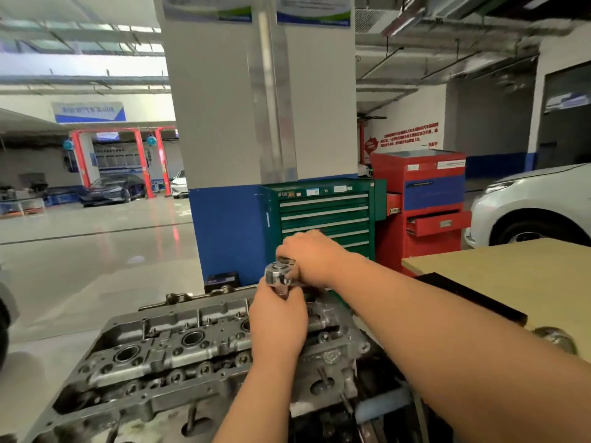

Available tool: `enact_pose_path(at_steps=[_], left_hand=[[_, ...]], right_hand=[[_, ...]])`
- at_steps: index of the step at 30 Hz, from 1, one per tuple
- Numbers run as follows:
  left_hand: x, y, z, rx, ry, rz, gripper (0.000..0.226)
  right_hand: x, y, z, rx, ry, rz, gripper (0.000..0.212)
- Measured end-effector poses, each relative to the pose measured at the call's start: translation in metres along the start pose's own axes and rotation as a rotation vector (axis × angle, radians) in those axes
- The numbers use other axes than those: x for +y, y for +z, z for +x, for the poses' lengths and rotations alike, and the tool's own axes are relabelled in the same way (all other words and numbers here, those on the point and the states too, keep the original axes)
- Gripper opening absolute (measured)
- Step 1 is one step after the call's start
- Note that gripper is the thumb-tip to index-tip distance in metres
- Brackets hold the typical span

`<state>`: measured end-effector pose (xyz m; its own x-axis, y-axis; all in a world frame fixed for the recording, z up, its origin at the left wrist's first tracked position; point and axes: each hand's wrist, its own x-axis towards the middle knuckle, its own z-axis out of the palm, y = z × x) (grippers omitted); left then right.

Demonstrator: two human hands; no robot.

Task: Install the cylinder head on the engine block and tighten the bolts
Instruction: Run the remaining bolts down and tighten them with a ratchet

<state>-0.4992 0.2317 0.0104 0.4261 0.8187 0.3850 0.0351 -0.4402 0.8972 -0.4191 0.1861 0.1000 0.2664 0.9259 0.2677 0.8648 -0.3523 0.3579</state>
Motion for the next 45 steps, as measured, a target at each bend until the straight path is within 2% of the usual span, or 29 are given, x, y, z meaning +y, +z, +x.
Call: enact_pose_path(at_steps=[2, 3, 6, 8, 11, 13, 17, 20, 24, 27, 29, 31, 33, 36, 37, 41, 43, 45], left_hand=[[-0.002, -0.001, 0.001, 0.056, -0.005, -0.023, 0.002], [-0.002, -0.001, 0.001, 0.077, -0.001, -0.014, 0.003], [0.001, -0.002, -0.004, 0.098, 0.017, 0.012, 0.007], [0.003, -0.002, -0.005, 0.112, 0.022, 0.035, 0.008], [0.005, -0.003, -0.005, 0.116, 0.027, 0.059, 0.014], [0.004, -0.003, -0.005, 0.092, 0.030, 0.073, 0.014], [0.002, 0.000, 0.000, 0.019, 0.006, 0.048, 0.017], [-0.001, 0.000, 0.000, 0.033, -0.021, 0.017, 0.017], [0.001, 0.001, 0.000, 0.106, 0.003, -0.043, 0.009], [0.002, 0.001, -0.003, 0.151, 0.023, -0.037, 0.012], [0.002, 0.000, -0.005, 0.199, 0.007, -0.048, 0.020], [0.003, -0.001, -0.009, 0.238, 0.067, -0.100, 0.040], [0.008, -0.001, -0.010, 0.224, 0.201, -0.032, 0.053], [0.019, -0.005, 0.003, 0.069, 0.340, 0.275, 0.040], [0.023, -0.008, 0.007, 0.044, 0.335, 0.349, 0.035], [0.026, -0.024, 0.005, -0.059, 0.307, 0.381, 0.039], [0.036, -0.032, 0.011, -0.056, 0.186, 0.364, 0.042], [0.046, -0.029, 0.020, -0.018, 0.077, 0.273, 0.049]], right_hand=[[-0.008, -0.002, 0.017, -0.013, -0.132, 0.008, 0.009], [-0.008, -0.006, 0.018, -0.016, -0.140, -0.019, 0.009], [-0.008, -0.021, -0.018, -0.062, 0.087, -0.106, 0.004], [-0.021, -0.026, -0.055, -0.110, 0.239, -0.084, 0.023], [-0.057, -0.019, -0.093, 0.009, 0.208, -0.044, 0.039], [-0.051, -0.019, -0.092, 0.030, 0.240, -0.024, 0.031], [0.007, -0.008, -0.049, 0.033, 0.243, 0.053, 0.017], [0.013, 0.002, -0.011, -0.019, 0.156, 0.217, 0.025], [0.002, -0.012, -0.001, -0.063, 0.170, 0.004, 0.004], [-0.007, -0.027, -0.058, -0.156, 0.282, -0.055, 0.015], [-0.024, -0.030, -0.090, -0.132, 0.299, -0.067, 0.033], [-0.039, -0.029, -0.102, -0.087, 0.281, -0.034, 0.035], [-0.035, -0.030, -0.096, -0.091, 0.332, 0.024, 0.026], [-0.018, -0.021, -0.076, -0.066, 0.375, 0.061, 0.018], [-0.009, -0.017, -0.065, -0.056, 0.373, 0.059, 0.009], [0.018, -0.004, -0.014, -0.118, 0.233, 0.147, 0.016], [0.015, -0.003, 0.002, -0.110, 0.151, 0.161, 0.015], [0.014, 0.002, 0.010, -0.072, 0.153, 0.128, 0.020]])
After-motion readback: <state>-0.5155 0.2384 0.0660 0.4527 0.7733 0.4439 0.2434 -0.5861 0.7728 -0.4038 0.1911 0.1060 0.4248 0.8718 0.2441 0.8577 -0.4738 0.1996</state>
